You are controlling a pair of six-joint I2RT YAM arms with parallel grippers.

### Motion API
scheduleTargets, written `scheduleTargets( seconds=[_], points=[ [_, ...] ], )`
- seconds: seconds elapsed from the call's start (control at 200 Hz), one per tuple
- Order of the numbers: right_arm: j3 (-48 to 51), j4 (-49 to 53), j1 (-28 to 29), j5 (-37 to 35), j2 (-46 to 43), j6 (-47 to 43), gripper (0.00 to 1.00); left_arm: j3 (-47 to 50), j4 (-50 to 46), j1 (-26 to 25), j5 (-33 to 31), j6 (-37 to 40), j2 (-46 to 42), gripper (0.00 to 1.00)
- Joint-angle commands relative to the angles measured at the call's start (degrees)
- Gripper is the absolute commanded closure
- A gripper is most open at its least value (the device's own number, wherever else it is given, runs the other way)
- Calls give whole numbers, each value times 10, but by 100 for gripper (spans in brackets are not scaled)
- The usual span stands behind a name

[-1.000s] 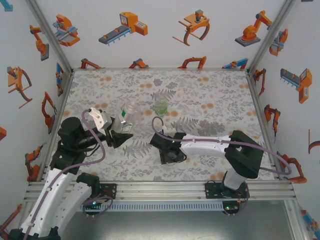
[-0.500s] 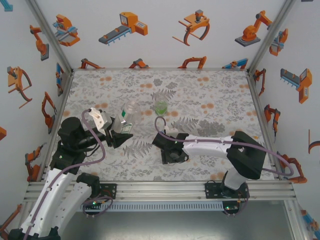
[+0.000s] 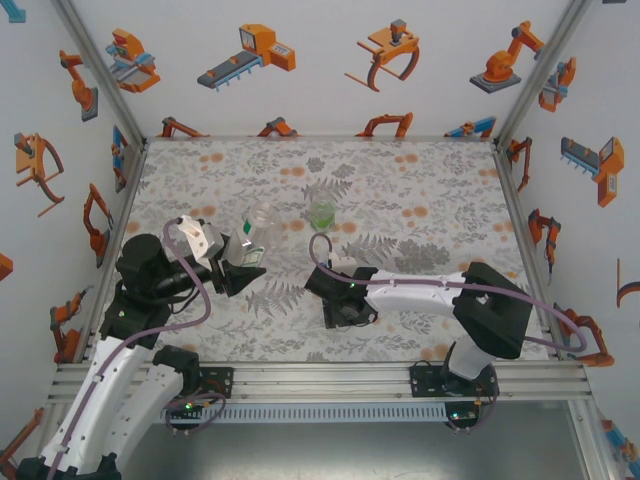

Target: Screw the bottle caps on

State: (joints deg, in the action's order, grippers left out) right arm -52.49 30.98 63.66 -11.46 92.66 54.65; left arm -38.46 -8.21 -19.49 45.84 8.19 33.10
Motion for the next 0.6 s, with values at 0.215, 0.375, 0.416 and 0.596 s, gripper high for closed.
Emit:
scheduleTargets(
  seconds=[0.215, 0.375, 0.416, 0.596],
  points=[
    [7, 1, -2, -4, 1, -1, 50, -2, 6, -2, 3, -7, -1, 92],
    [6, 1, -1, -1, 6, 0, 51, -2, 6, -1, 3, -8, -1, 92],
    [6, 1, -2, -1, 6, 0, 52, -4, 5, -2, 3, -8, -1, 92],
    [9, 1, -2, -4, -2, 1, 54, -3, 6, -1, 4, -8, -2, 92]
  ],
)
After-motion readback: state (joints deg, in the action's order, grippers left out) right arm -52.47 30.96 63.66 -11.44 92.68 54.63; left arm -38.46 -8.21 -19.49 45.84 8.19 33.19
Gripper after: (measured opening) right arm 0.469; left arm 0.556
